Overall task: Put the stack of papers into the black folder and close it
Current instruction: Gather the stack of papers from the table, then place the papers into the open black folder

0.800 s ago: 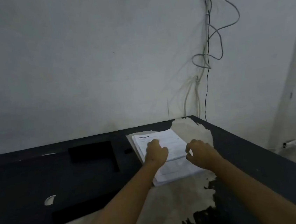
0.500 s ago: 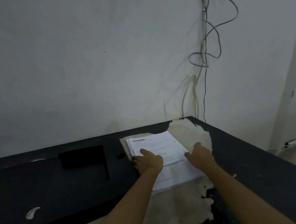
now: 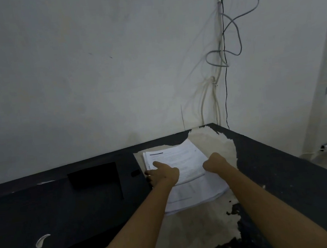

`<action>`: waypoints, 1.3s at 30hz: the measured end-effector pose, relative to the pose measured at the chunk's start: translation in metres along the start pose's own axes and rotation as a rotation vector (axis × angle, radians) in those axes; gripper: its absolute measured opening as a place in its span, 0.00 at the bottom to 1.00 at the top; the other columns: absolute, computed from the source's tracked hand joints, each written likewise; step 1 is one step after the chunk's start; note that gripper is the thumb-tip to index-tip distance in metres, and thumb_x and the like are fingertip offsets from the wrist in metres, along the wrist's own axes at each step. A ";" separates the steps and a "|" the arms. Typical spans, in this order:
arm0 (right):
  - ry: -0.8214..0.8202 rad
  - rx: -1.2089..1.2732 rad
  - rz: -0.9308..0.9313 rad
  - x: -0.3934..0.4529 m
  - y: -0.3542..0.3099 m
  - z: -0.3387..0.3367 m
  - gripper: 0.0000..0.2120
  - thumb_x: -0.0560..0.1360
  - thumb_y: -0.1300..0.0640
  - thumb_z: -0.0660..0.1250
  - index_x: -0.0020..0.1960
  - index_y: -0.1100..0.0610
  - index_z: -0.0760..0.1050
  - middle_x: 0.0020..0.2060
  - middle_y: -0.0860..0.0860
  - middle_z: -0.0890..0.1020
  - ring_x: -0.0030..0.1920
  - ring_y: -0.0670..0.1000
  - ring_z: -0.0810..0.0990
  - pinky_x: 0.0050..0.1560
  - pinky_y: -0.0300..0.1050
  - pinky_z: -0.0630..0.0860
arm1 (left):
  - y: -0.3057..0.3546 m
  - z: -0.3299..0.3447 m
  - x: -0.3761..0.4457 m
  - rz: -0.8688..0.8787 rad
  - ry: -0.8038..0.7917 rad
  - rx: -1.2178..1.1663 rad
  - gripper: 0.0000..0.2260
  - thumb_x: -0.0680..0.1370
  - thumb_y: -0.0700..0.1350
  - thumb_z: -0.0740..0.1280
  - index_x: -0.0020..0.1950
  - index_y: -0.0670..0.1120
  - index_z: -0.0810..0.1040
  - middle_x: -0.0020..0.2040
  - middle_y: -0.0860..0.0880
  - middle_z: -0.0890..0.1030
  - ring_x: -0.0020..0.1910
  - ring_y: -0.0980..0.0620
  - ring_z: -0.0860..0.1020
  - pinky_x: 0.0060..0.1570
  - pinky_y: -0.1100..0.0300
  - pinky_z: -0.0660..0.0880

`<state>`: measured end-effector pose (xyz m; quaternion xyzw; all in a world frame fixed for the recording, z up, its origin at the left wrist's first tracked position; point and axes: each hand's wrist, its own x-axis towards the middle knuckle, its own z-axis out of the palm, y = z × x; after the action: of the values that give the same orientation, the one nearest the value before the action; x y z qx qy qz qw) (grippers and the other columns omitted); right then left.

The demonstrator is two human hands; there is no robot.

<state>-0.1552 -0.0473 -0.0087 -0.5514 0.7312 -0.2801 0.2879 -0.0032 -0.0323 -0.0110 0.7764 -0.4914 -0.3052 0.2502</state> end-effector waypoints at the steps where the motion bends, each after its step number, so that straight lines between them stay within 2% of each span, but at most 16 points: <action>1: 0.008 0.003 -0.003 0.000 0.000 -0.002 0.16 0.76 0.65 0.61 0.31 0.58 0.62 0.31 0.51 0.65 0.38 0.52 0.70 0.45 0.42 0.67 | 0.001 -0.001 0.000 -0.008 -0.007 -0.005 0.37 0.76 0.49 0.63 0.78 0.42 0.45 0.77 0.34 0.46 0.75 0.36 0.56 0.74 0.44 0.59; 3: 0.019 0.024 -0.015 -0.002 -0.003 -0.009 0.18 0.75 0.67 0.61 0.30 0.58 0.60 0.30 0.52 0.64 0.34 0.51 0.68 0.44 0.42 0.66 | 0.003 -0.005 0.000 -0.025 -0.038 -0.026 0.37 0.77 0.49 0.62 0.78 0.42 0.45 0.77 0.35 0.47 0.75 0.37 0.56 0.74 0.45 0.59; 6: 0.039 0.063 -0.066 -0.008 -0.011 -0.024 0.17 0.74 0.70 0.60 0.29 0.58 0.61 0.29 0.52 0.64 0.30 0.49 0.66 0.34 0.37 0.64 | 0.008 -0.012 -0.001 -0.039 -0.072 -0.086 0.32 0.78 0.48 0.59 0.77 0.39 0.49 0.77 0.35 0.52 0.74 0.38 0.59 0.73 0.46 0.60; 9: 0.064 0.077 -0.128 -0.018 -0.024 -0.042 0.09 0.74 0.70 0.59 0.36 0.64 0.72 0.30 0.53 0.68 0.31 0.49 0.68 0.31 0.36 0.63 | 0.015 -0.018 -0.006 -0.041 -0.074 -0.147 0.28 0.80 0.47 0.56 0.76 0.35 0.54 0.76 0.36 0.58 0.73 0.38 0.61 0.73 0.49 0.62; 12: 0.127 0.137 -0.195 -0.026 -0.039 -0.062 0.11 0.74 0.70 0.59 0.50 0.73 0.77 0.39 0.58 0.75 0.39 0.54 0.74 0.38 0.40 0.70 | 0.021 -0.025 -0.014 -0.039 -0.070 -0.308 0.27 0.80 0.46 0.55 0.75 0.36 0.53 0.75 0.37 0.60 0.72 0.39 0.63 0.72 0.47 0.62; 14: 0.157 0.172 -0.225 -0.037 -0.051 -0.076 0.10 0.74 0.70 0.60 0.51 0.71 0.78 0.44 0.64 0.79 0.42 0.59 0.79 0.42 0.44 0.75 | 0.024 -0.034 -0.017 -0.030 -0.060 -0.436 0.29 0.80 0.49 0.55 0.77 0.37 0.50 0.75 0.37 0.59 0.72 0.38 0.63 0.73 0.46 0.61; 17: 0.205 0.224 -0.263 -0.056 -0.074 -0.094 0.13 0.73 0.69 0.62 0.56 0.72 0.77 0.54 0.68 0.80 0.53 0.66 0.80 0.56 0.58 0.78 | 0.024 -0.056 -0.018 0.007 -0.039 -0.586 0.31 0.81 0.52 0.54 0.77 0.36 0.49 0.76 0.36 0.60 0.72 0.39 0.64 0.73 0.48 0.61; 22: 0.195 0.285 -0.338 -0.093 -0.110 -0.102 0.12 0.72 0.71 0.63 0.54 0.73 0.77 0.55 0.72 0.78 0.42 0.64 0.80 0.57 0.66 0.75 | 0.010 -0.106 -0.016 0.147 -0.017 -0.699 0.31 0.81 0.56 0.51 0.77 0.36 0.52 0.74 0.37 0.64 0.71 0.40 0.67 0.71 0.49 0.65; 24: 0.175 0.299 -0.372 -0.107 -0.124 -0.096 0.11 0.73 0.71 0.63 0.54 0.71 0.78 0.55 0.70 0.79 0.37 0.58 0.78 0.55 0.61 0.78 | 0.001 -0.128 -0.019 0.181 -0.008 -0.737 0.32 0.81 0.57 0.52 0.77 0.37 0.54 0.74 0.38 0.65 0.69 0.41 0.69 0.70 0.50 0.67; 26: 0.155 0.332 -0.399 -0.118 -0.139 -0.086 0.12 0.72 0.71 0.63 0.54 0.71 0.78 0.55 0.70 0.80 0.36 0.54 0.76 0.43 0.49 0.79 | -0.013 -0.152 -0.025 0.199 0.010 -0.782 0.29 0.80 0.55 0.55 0.75 0.37 0.60 0.70 0.38 0.70 0.63 0.43 0.73 0.65 0.51 0.70; 28: 0.119 0.359 -0.412 -0.129 -0.155 -0.069 0.12 0.72 0.71 0.63 0.54 0.72 0.77 0.55 0.71 0.79 0.34 0.53 0.76 0.34 0.40 0.73 | -0.033 -0.177 -0.029 0.207 0.051 -0.808 0.24 0.80 0.51 0.59 0.70 0.36 0.68 0.59 0.39 0.77 0.52 0.46 0.75 0.56 0.53 0.74; 30: 0.075 0.373 -0.418 -0.139 -0.170 -0.051 0.12 0.73 0.70 0.63 0.55 0.70 0.78 0.55 0.68 0.80 0.34 0.52 0.76 0.33 0.39 0.72 | -0.056 -0.204 -0.033 0.219 0.094 -0.810 0.20 0.79 0.44 0.62 0.67 0.34 0.72 0.48 0.43 0.79 0.47 0.46 0.76 0.48 0.56 0.75; 33: -0.002 0.396 -0.431 -0.157 -0.194 -0.013 0.12 0.74 0.69 0.63 0.57 0.69 0.77 0.57 0.65 0.80 0.42 0.54 0.76 0.31 0.37 0.71 | -0.096 -0.249 -0.037 0.229 0.218 -0.756 0.16 0.78 0.37 0.62 0.64 0.32 0.74 0.55 0.38 0.79 0.47 0.45 0.77 0.48 0.58 0.74; 36: -0.085 0.438 -0.447 -0.173 -0.217 0.029 0.14 0.74 0.69 0.62 0.59 0.73 0.74 0.58 0.66 0.79 0.44 0.54 0.74 0.32 0.38 0.70 | -0.132 -0.292 -0.042 0.263 0.354 -0.689 0.09 0.78 0.36 0.61 0.54 0.36 0.77 0.48 0.44 0.77 0.44 0.48 0.75 0.34 0.62 0.73; 37: -0.111 0.456 -0.447 -0.178 -0.224 0.045 0.15 0.74 0.70 0.61 0.59 0.74 0.73 0.58 0.67 0.78 0.41 0.53 0.75 0.32 0.38 0.70 | -0.145 -0.305 -0.043 0.265 0.389 -0.689 0.06 0.78 0.36 0.61 0.52 0.38 0.77 0.47 0.46 0.76 0.45 0.48 0.75 0.35 0.62 0.73; 39: -0.155 0.498 -0.447 -0.188 -0.237 0.077 0.15 0.74 0.70 0.60 0.59 0.76 0.72 0.58 0.68 0.78 0.34 0.50 0.73 0.31 0.38 0.70 | -0.171 -0.327 -0.046 0.286 0.409 -0.697 0.12 0.77 0.37 0.63 0.61 0.38 0.73 0.53 0.45 0.75 0.51 0.45 0.77 0.45 0.56 0.75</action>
<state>0.0967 0.0718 0.1327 -0.6303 0.4774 -0.4635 0.4000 0.3213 0.1058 0.1073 0.6139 -0.4019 -0.2551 0.6297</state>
